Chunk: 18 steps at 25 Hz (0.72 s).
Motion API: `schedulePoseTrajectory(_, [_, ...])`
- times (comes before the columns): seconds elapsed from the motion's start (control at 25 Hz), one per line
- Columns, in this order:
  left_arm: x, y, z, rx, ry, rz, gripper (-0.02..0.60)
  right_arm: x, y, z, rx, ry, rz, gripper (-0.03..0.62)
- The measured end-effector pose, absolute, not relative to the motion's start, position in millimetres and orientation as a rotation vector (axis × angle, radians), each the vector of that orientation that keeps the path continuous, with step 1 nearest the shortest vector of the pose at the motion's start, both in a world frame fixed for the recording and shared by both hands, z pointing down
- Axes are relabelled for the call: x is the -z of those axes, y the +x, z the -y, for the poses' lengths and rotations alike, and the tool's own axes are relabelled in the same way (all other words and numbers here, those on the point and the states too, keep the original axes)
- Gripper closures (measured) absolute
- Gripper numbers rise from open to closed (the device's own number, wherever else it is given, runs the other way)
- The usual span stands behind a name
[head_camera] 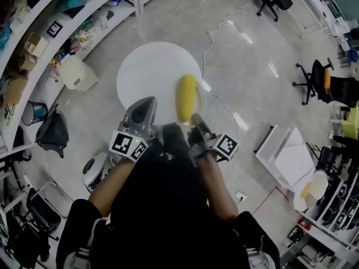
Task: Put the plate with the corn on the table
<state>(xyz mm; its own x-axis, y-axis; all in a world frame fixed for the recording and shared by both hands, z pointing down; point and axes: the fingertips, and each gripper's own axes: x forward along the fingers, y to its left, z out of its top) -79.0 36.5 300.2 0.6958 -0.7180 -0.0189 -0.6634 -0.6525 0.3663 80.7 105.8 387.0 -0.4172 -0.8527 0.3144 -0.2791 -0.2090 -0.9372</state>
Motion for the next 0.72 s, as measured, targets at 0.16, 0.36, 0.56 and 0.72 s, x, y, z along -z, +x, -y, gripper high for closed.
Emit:
schedulePoseTrajectory(0.16, [-301.8,-75.5,-18.1,0.23,2.569,1.097,0.58,-389.5,84.7,-88.4,1.674,-1.33,-1.618,0.558])
schedulePoseTrajectory(0.36, [-306.1,-63.1,3.1,0.224,2.56,1.103,0.58,-393.7,94.6,-68.7,1.686,-1.315,-1.624,0.559])
schedulePoseTrajectory(0.56, [-314.1,-58.0,21.1,0.216,2.541,1.116,0.58,-402.2,101.4,-52.3,1.707,-1.319,-1.628,0.558])
schedulePoseTrajectory(0.72, [-321.5,-53.0,36.6,0.208,2.526,1.131,0.58,-410.3,109.5,-36.6,1.709,-1.324,-1.652,0.557])
